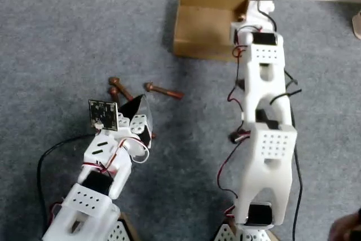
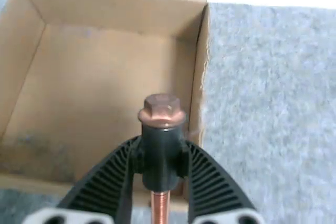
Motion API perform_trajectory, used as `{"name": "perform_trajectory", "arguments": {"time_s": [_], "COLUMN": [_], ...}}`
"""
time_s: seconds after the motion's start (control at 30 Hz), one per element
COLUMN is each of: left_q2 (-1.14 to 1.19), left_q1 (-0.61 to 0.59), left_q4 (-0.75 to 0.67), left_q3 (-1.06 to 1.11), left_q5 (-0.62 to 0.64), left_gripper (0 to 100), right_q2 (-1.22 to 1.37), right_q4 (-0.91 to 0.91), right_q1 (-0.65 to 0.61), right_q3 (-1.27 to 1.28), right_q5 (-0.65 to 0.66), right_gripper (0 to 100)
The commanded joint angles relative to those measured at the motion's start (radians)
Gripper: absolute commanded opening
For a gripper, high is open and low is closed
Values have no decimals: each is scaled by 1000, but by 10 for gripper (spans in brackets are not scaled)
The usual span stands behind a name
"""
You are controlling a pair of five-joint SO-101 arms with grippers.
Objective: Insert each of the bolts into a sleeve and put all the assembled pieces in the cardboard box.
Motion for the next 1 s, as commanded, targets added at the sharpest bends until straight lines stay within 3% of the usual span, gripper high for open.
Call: {"name": "perform_trajectory", "arguments": {"time_s": [0.0, 0.4, 0.87, 0.97], "left_q2": [-13, -13, -13, -13], "left_q1": [19, 19, 19, 19], "left_q4": [-21, -21, -21, -21], "left_q3": [-7, -7, -7, -7], "left_q5": [-9, -9, -9, -9], "left_gripper": [7, 7, 7, 7], "right_q2": [48, 228, 424, 427], "right_q4": [-22, -22, -30, -35], "right_q1": [8, 10, 18, 16], "right_q3": [-179, -479, -427, -427], "right_q5": [-8, -8, -5, -5], "right_gripper": [4, 4, 8, 76]}}
